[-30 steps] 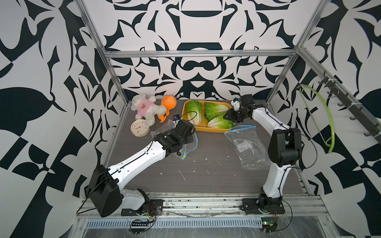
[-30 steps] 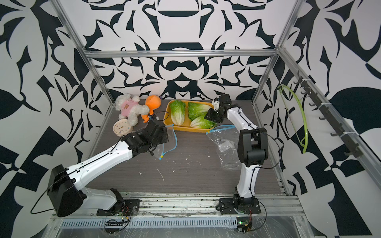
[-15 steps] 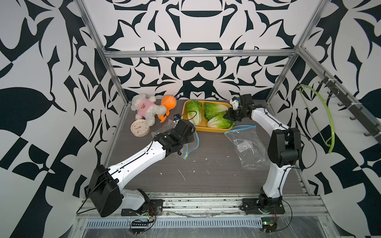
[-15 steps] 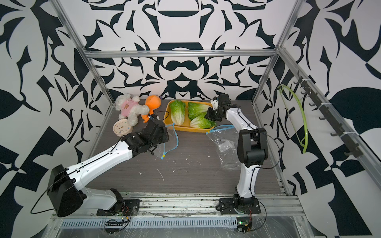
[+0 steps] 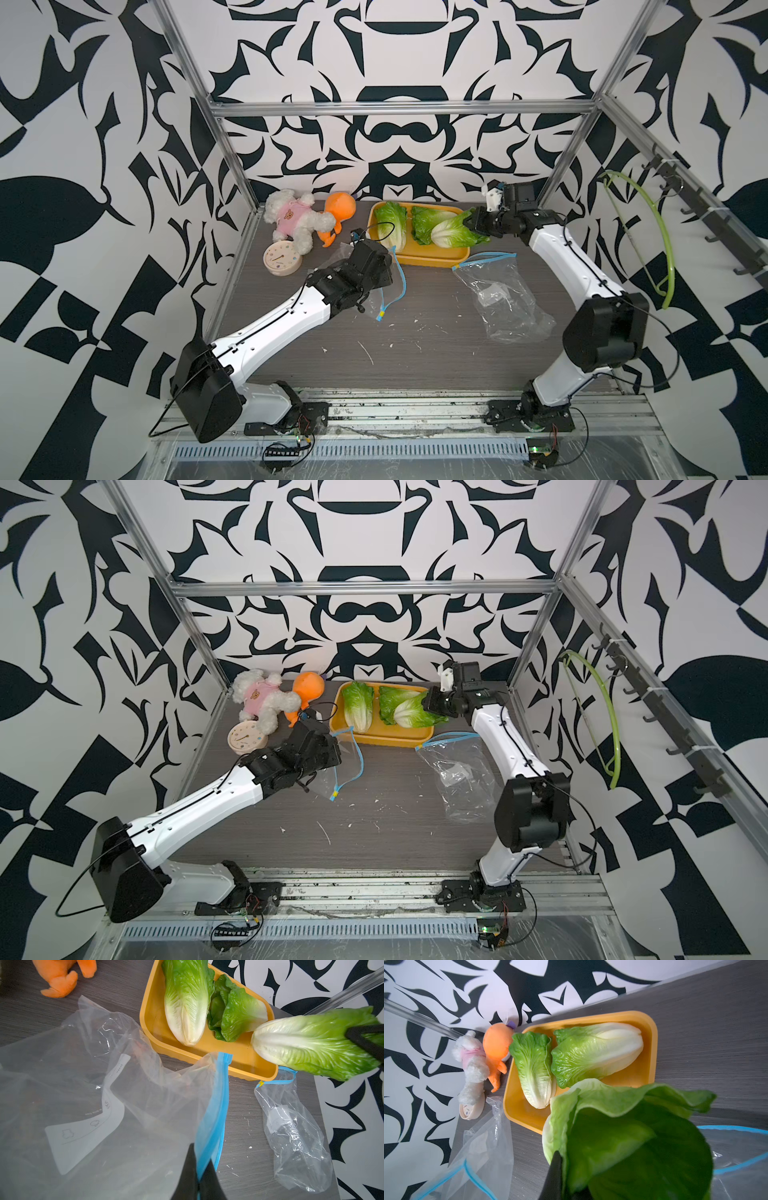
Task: Put the chinese cabbages into a zipper bag and zip it
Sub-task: Pick up the Chinese cabbage from the basket, then place the Chinese cabbage in the zipper food storage bag.
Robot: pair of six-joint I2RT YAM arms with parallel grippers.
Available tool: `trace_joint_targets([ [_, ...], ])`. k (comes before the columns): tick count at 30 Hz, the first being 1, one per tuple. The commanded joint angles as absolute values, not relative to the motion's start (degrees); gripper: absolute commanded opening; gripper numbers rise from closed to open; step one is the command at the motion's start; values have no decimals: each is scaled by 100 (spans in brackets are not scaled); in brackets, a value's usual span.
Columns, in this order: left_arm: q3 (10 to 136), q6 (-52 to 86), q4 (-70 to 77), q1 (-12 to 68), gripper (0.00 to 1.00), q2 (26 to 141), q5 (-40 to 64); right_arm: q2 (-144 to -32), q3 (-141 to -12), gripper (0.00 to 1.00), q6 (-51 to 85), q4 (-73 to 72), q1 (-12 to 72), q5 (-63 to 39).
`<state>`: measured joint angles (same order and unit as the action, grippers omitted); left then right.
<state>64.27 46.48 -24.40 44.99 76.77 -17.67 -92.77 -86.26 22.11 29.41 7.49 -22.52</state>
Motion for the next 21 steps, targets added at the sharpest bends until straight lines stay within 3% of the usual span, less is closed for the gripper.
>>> trace_joint_targets([
  [1, 6434, 4605, -2279, 4474, 0, 7500, -1515, -8831, -8544, 0, 2314, 2905, 773, -2206],
  [10, 6451, 4702, -1960, 4474, 0, 7523, -1107, -7888, -8534, 0, 2223, 3568, 1164, -2316],
  [21, 6491, 4720, -1864, 4474, 0, 7500, -1021, -6922, -8348, 0, 2409, 3937, 2201, -2392],
])
